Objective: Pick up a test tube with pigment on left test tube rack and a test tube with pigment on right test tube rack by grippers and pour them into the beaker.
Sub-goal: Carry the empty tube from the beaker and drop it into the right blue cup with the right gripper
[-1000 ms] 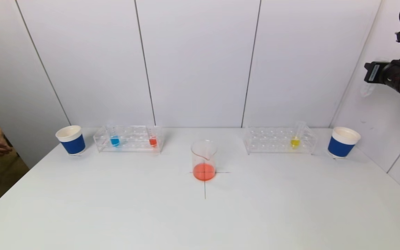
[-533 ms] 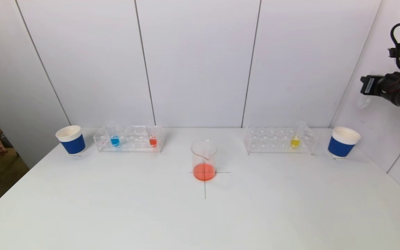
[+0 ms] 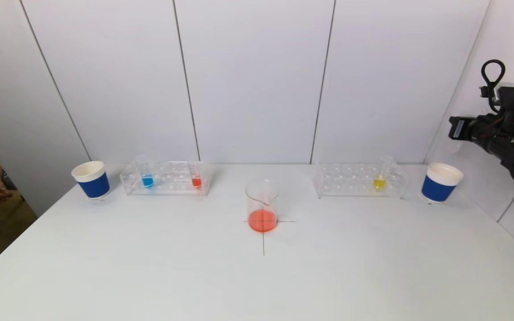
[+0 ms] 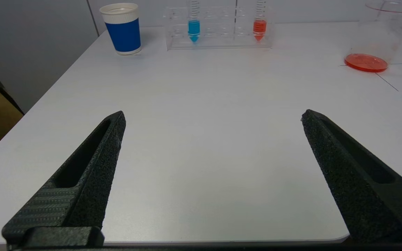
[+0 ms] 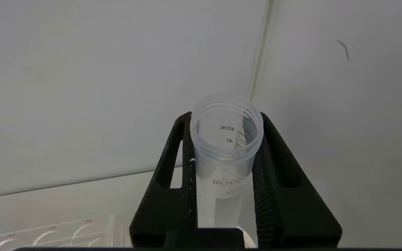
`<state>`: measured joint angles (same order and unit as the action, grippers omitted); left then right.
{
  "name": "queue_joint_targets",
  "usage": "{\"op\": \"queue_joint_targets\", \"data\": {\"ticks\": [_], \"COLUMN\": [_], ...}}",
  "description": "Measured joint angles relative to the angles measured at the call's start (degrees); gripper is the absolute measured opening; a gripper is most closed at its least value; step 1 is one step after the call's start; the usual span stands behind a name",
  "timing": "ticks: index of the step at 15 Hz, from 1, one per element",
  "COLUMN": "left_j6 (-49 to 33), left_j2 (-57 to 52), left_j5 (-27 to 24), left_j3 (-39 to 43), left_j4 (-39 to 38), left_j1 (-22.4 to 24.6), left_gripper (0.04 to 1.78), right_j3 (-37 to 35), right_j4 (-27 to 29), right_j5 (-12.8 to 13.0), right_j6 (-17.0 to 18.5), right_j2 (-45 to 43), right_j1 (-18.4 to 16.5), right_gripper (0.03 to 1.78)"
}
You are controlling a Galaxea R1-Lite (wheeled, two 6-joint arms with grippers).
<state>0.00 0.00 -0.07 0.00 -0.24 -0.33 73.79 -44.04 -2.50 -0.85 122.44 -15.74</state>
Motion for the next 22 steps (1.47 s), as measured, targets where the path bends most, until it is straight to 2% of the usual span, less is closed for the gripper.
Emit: {"op": "queue_joint_targets", "data": {"ticks": [12, 17, 22], "left_j6": [0.0, 0.0, 0.0], "left_j2": [0.0, 0.0, 0.0], "left_j5": [0.0, 0.0, 0.0], "left_j3": [0.0, 0.0, 0.0], "left_j4": [0.0, 0.0, 0.0], "left_j1": [0.0, 0.0, 0.0], "left_gripper": [1.76, 1.76, 1.76], "right_j3": [-6.3, -8.9, -10.4], "right_j4": [-4.3, -8.0, -8.2], "right_j5": [0.1, 0.1, 0.1], "right_j6": [0.0, 0.0, 0.4], "right_j2": [4.0, 5.2, 5.8], "right_j1": [-0.2, -0.2, -0.3], "right_gripper": [0.51, 0.51, 0.51]}}
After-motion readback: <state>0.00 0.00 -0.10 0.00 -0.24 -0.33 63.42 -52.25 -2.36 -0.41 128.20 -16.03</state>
